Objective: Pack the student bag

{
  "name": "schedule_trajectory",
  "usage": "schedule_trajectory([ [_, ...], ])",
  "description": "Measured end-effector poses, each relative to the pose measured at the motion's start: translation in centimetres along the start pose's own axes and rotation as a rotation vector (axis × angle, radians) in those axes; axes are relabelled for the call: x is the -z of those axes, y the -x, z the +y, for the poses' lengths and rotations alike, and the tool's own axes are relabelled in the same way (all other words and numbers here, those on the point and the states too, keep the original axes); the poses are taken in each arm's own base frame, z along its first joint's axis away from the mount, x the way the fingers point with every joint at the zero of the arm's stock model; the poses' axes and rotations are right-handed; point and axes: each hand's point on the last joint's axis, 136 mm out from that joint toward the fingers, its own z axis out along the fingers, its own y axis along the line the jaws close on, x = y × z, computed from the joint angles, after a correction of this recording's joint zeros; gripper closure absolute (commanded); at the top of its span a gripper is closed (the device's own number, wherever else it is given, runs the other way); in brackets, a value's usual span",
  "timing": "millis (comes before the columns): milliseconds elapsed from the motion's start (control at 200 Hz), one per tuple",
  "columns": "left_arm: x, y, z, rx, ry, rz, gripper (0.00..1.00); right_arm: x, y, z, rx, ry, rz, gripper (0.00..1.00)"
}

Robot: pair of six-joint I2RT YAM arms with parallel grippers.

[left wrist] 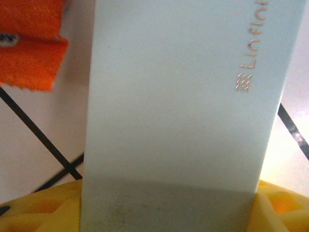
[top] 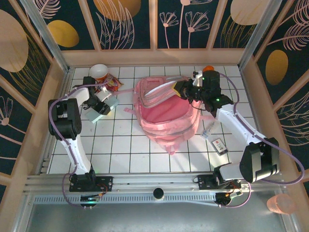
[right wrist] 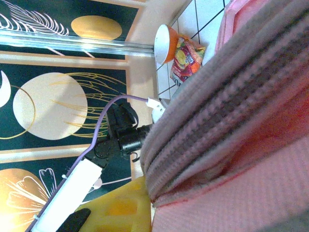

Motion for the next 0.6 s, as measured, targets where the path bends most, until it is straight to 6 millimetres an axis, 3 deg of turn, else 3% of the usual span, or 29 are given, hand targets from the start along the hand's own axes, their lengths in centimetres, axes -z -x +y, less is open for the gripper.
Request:
schedule_trajectory([
  [85, 1.0, -0.1, -0.3, 0.004, 0.009, -0.013, 0.53, 0.0, 0.0, 0.0, 0.000, 0.000, 0.000, 1.00],
  [190, 3.8, 0.8, -0.5, -0.002, 0.042, -0.072, 0.56, 0.0, 0.0, 0.0, 0.000, 0.000, 0.000, 1.00],
  [355, 11.3, 3.2, -1.9, -0.050, 0.108, -0.263, 0.58, -0.1, 0.1, 0.3, 0.006, 0.012, -0.004, 1.00],
  [465, 16.5, 4.6, -5.2, -0.135, 0.118, -0.406, 0.59, -0.3, 0.3, 0.4, -0.002, 0.018, -0.007, 1.00],
  [601, 20.1, 5.5, -10.8, -0.266, 0.067, -0.537, 0.62, -0.5, 0.3, 0.3, -0.003, 0.022, -0.006, 1.00],
])
